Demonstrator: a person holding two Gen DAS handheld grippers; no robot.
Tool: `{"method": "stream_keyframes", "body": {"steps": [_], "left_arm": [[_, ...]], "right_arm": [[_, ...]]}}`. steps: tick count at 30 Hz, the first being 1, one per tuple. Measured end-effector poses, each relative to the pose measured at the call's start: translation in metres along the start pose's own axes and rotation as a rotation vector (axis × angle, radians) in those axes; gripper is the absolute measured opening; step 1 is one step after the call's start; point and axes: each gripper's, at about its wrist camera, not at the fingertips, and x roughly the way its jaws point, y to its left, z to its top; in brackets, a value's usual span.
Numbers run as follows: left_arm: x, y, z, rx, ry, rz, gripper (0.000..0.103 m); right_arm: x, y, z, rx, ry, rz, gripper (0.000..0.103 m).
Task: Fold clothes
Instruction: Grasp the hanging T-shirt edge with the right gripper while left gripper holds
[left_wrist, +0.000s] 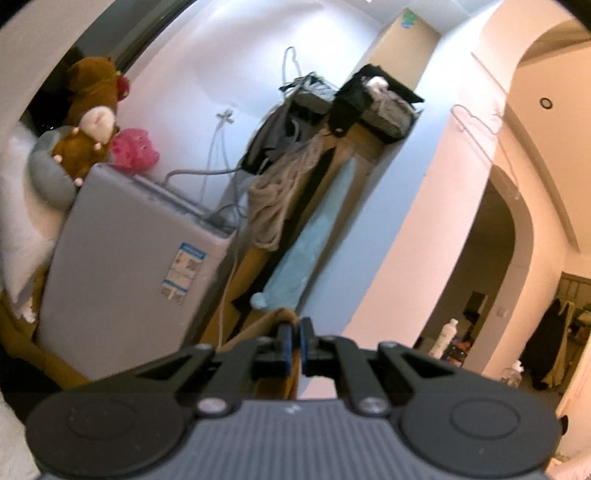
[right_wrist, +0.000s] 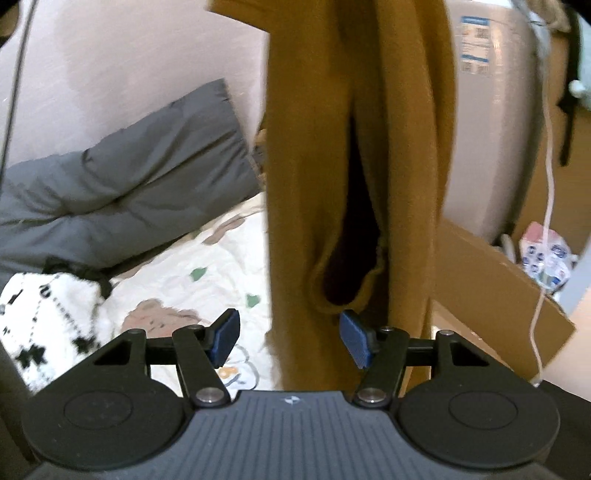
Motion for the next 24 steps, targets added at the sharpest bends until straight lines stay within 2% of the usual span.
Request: {"method": "stream_keyframes", "body": {"steps": [3, 5, 8, 13, 16, 24], "left_arm": [[-0.006, -0.007, 0.004, 0.000, -0.007, -0.016, 0.004], [-0.010, -0.010, 0.005, -0.003, -0.009, -0.024, 0.004], [-0.015, -0.016, 0.005, 0.003, -0.006, -0.033, 0.004], [-0.024, -0.025, 0.009, 0.023, -0.015, -0.045, 0.004], [-0.029, -0.025, 0.012, 0.021, -0.025, -0.041, 0.004], [-0.036, -0.033, 0.017, 0.015, -0.024, -0.071, 0.004]], "right_arm": [[0.000, -0.008, -0.001, 0.001, -0.008, -0.027, 0.064], [-0.001, -0.012, -0.004, -0.021, -0.029, -0.029, 0.052], [0.001, -0.012, -0.003, -0.036, -0.032, -0.016, 0.044], [0.002, -0.004, 0.000, -0.107, -0.036, -0.097, 0.044], [0.001, -0.007, 0.001, -0.102, -0.039, -0.134, 0.045], [0.014, -0.011, -0.005, -0.099, 0.011, -0.157, 0.049]]}}
